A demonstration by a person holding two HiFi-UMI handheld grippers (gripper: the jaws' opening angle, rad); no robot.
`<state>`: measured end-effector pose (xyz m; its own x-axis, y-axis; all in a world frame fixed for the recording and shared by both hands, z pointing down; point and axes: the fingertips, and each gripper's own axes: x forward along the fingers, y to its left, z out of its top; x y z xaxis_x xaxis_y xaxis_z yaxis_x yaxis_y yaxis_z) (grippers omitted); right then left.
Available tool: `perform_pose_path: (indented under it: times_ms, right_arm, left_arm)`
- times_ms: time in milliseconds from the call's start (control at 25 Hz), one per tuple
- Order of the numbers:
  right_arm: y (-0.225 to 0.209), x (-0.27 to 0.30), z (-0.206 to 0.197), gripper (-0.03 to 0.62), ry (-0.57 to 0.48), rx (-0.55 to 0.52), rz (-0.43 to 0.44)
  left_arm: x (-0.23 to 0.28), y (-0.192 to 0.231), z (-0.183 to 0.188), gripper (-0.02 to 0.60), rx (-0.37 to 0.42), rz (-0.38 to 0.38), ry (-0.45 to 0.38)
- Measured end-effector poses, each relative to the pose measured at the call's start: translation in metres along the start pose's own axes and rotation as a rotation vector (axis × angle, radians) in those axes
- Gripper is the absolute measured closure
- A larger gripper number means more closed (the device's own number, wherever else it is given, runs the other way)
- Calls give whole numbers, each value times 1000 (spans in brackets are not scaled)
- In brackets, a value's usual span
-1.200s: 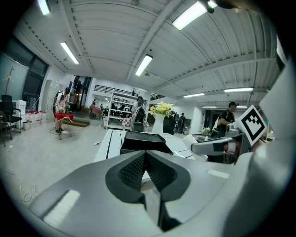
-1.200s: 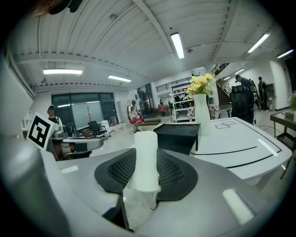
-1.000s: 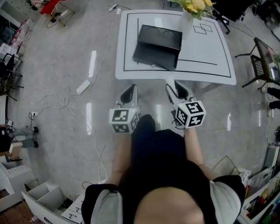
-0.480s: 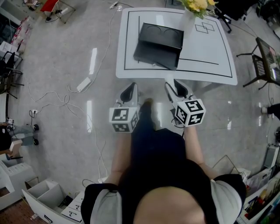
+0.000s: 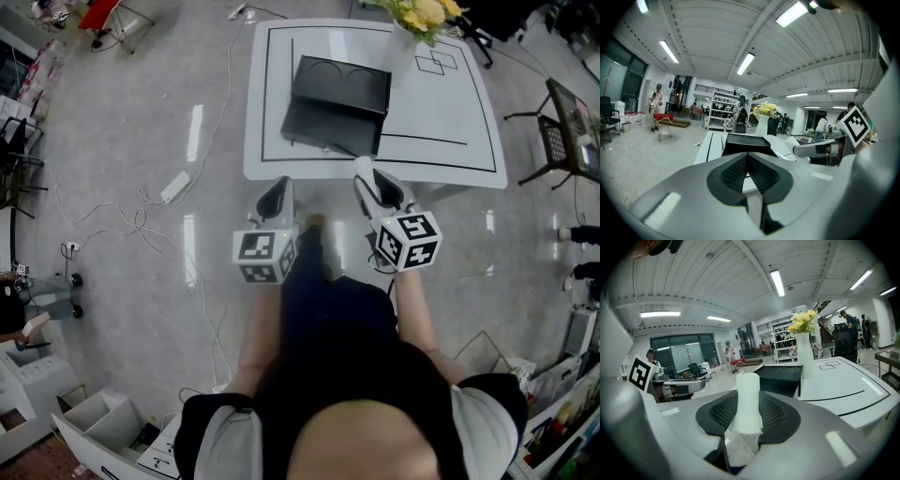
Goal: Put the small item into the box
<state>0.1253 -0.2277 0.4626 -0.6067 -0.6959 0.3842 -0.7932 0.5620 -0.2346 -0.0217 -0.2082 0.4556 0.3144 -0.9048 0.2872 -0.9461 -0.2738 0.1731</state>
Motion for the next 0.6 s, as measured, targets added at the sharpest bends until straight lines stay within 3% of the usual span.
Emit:
perform_pose_path:
  times_ms: [600]
  right_arm:
    - [-26, 32, 28, 457, -5, 4, -31]
  left_arm:
    - [45, 21, 23, 571, 2, -13, -4]
